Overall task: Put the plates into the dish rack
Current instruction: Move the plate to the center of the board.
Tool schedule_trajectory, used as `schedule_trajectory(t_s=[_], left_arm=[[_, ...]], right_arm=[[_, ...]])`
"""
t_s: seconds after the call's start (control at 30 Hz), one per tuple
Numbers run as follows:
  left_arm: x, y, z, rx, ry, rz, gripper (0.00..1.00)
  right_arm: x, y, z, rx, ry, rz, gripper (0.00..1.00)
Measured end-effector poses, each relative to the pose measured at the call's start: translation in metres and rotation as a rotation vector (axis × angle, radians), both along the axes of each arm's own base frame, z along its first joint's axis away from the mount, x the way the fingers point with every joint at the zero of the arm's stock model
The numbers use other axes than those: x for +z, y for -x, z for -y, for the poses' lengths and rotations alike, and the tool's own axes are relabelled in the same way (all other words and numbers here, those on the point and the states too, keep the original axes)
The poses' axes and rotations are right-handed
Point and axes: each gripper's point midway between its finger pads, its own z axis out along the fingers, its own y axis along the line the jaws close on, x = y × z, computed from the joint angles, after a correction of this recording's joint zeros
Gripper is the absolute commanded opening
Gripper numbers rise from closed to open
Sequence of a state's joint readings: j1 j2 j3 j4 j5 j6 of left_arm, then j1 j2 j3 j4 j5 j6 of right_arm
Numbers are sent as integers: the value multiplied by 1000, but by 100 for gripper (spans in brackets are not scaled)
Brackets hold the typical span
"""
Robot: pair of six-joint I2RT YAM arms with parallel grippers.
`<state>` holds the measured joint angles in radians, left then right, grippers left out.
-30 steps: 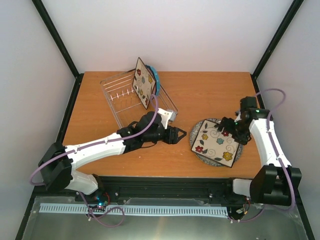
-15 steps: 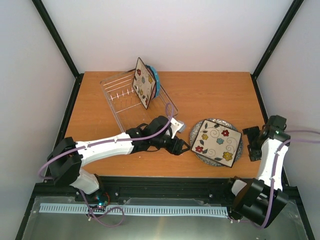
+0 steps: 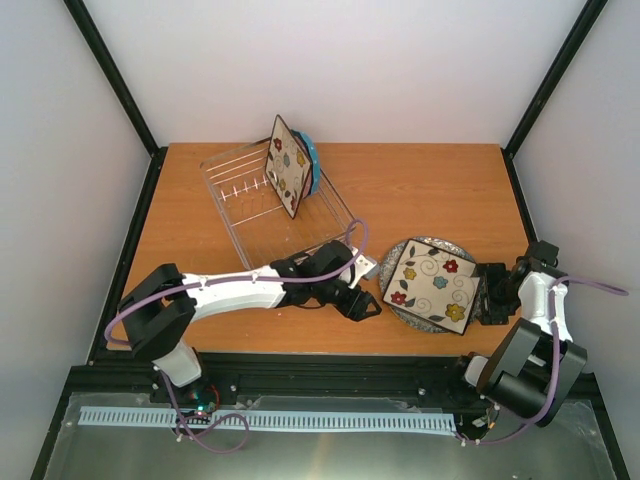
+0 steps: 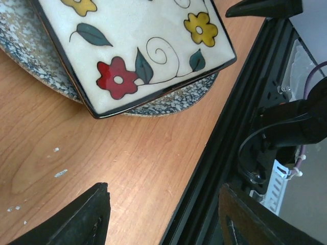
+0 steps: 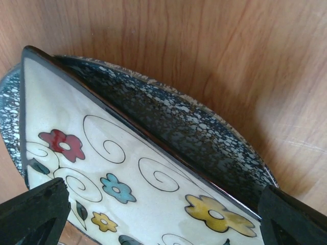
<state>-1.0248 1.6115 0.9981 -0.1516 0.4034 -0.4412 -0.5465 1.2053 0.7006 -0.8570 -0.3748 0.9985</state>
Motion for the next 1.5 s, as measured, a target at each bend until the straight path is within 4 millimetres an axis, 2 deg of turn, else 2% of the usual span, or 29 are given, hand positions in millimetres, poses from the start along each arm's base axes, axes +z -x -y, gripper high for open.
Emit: schedule_trajectory(t_s=[0.13, 0.47, 0.73, 1.0, 1.37, 1.5], left_arm=[[-9, 0, 1, -8, -18, -2, 58], [-1, -3, 14, -25, 18, 3, 58], [-2, -4, 14, -20, 13, 6, 58], [-3, -7, 13, -5, 5, 17, 57], [-4, -9, 12, 1, 2, 21, 56], [-4, -9, 12, 4, 0, 23, 56]], right_arm=[[0, 2, 1, 20, 15, -1, 100], [6, 24, 9, 59, 116, -65, 100], [-15, 28, 0, 75, 73, -75, 100], [-37, 27, -10, 72, 37, -27, 100], [-37, 12, -12, 10, -23, 12, 100], [-36, -6, -11, -7, -60, 40, 100]])
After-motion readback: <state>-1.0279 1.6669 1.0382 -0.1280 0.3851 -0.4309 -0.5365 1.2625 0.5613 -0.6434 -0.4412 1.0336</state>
